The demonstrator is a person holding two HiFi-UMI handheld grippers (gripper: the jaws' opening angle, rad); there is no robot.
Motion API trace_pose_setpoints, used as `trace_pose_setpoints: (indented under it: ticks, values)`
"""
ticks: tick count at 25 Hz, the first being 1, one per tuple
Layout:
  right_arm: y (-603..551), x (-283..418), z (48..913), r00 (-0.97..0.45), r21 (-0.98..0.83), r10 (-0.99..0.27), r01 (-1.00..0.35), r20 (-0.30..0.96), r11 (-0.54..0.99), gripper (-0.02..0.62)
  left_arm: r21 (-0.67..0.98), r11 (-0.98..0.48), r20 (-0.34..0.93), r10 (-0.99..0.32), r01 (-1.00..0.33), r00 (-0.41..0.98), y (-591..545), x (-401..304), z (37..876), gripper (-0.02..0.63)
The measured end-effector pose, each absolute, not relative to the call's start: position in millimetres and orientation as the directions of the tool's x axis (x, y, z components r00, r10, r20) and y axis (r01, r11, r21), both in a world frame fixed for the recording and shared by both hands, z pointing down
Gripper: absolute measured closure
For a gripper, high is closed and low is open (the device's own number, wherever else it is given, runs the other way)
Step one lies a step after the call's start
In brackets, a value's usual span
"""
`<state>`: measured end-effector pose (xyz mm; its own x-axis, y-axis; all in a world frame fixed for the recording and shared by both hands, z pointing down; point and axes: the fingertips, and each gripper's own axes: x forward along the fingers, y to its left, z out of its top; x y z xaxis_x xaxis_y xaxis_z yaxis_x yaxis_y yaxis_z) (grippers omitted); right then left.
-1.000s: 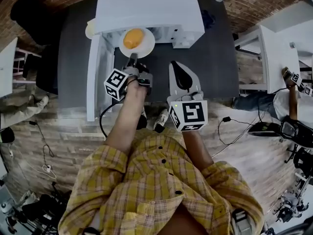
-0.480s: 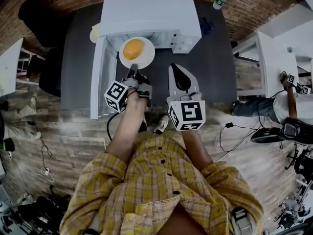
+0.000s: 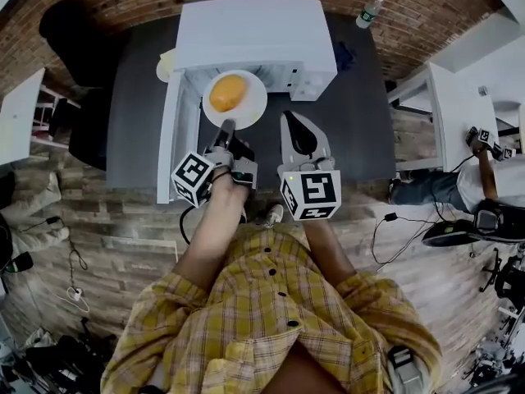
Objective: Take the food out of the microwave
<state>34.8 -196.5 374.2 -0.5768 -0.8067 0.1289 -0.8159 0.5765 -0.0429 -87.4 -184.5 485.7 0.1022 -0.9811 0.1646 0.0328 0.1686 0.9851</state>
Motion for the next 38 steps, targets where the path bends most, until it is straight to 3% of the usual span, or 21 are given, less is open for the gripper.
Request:
trace_pose_setpoints:
  ticks: [9,22,38]
  values:
    - [-199.8,32.5,359.7,-0.572,-0.052,-0.814,-0.82,0.103,0.57,0.595,0.99,0.136,0.131,-0.984,0.032,0.121,-171.6,-87.5,441.6,0.594]
    - [-199.7,17.4,349.0,-0.599,-0.021,-0.795,-0.8,0.095,0.6,0.595,0.991,-0.005,-0.019,-0.994,0.132,0.109,-168.6,-87.9,376.3,0.594]
    - [-192.2,21.8,343.6,-0.613,-0.05,-0.787,-0.79,0.07,0.611,0.595,0.993,-0.014,-0.031,-0.99,0.12,0.138,-162.9,-76.6,369.1,0.594]
